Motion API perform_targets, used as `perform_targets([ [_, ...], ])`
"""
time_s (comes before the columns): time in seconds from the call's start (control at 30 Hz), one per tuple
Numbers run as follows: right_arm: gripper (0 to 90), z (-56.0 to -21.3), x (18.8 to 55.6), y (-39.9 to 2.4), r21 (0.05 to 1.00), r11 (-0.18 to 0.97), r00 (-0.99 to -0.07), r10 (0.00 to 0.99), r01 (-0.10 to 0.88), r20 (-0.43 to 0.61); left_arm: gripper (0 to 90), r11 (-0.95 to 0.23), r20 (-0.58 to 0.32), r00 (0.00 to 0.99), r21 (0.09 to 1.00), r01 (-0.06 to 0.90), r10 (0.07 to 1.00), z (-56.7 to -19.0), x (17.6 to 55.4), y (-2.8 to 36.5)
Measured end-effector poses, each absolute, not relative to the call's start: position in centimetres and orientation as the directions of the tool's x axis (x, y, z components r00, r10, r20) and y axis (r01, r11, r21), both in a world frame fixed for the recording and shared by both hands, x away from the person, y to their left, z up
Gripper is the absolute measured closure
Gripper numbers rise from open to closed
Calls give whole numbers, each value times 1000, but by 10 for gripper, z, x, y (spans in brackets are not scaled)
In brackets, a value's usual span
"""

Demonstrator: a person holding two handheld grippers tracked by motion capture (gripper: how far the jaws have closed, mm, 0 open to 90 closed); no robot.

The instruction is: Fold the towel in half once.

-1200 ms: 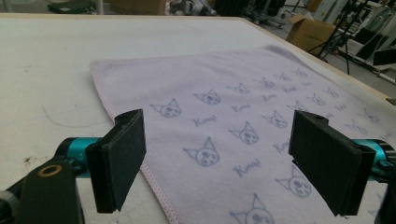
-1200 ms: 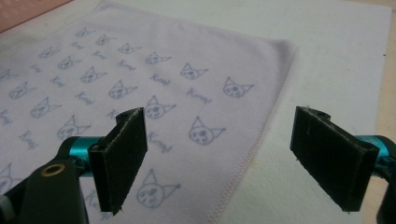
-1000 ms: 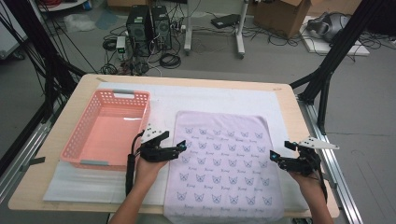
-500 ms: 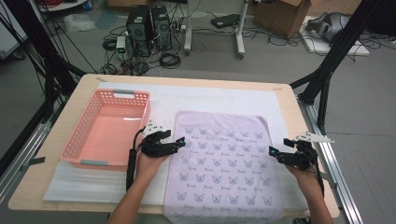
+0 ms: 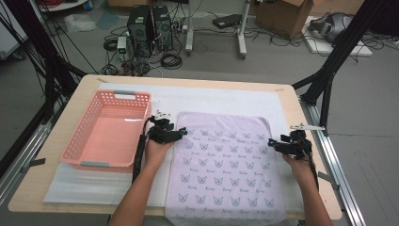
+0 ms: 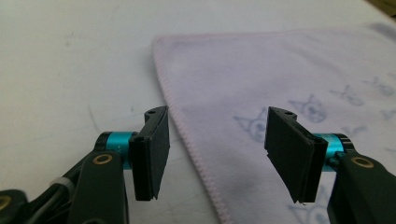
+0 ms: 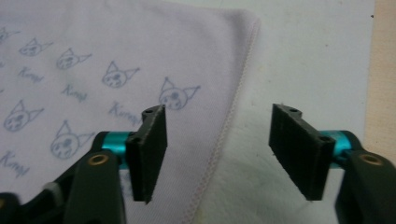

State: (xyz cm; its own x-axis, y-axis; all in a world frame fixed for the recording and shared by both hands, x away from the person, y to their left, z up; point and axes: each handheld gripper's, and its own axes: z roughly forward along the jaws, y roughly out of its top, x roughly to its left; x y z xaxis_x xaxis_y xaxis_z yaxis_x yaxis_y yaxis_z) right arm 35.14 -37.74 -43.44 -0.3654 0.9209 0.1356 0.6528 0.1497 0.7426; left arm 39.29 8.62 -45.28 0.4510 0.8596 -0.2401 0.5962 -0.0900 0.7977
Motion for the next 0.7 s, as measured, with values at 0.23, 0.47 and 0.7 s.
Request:
perform_targets([
  [0.23, 542, -439, 365, -374, 737, 132, -334, 933, 663, 133, 443, -117, -197, 436, 794, 596, 878, -453, 393, 82],
  [0.47, 723, -445, 369, -368, 727, 161, -337, 936, 667, 102, 690, -164, -150, 448, 793, 587, 881, -453, 391, 77],
  [0.7, 885, -441, 374, -366, 701, 157, -346, 928, 696, 136, 879, -80, -240, 404, 770, 633, 882, -453, 394, 87],
])
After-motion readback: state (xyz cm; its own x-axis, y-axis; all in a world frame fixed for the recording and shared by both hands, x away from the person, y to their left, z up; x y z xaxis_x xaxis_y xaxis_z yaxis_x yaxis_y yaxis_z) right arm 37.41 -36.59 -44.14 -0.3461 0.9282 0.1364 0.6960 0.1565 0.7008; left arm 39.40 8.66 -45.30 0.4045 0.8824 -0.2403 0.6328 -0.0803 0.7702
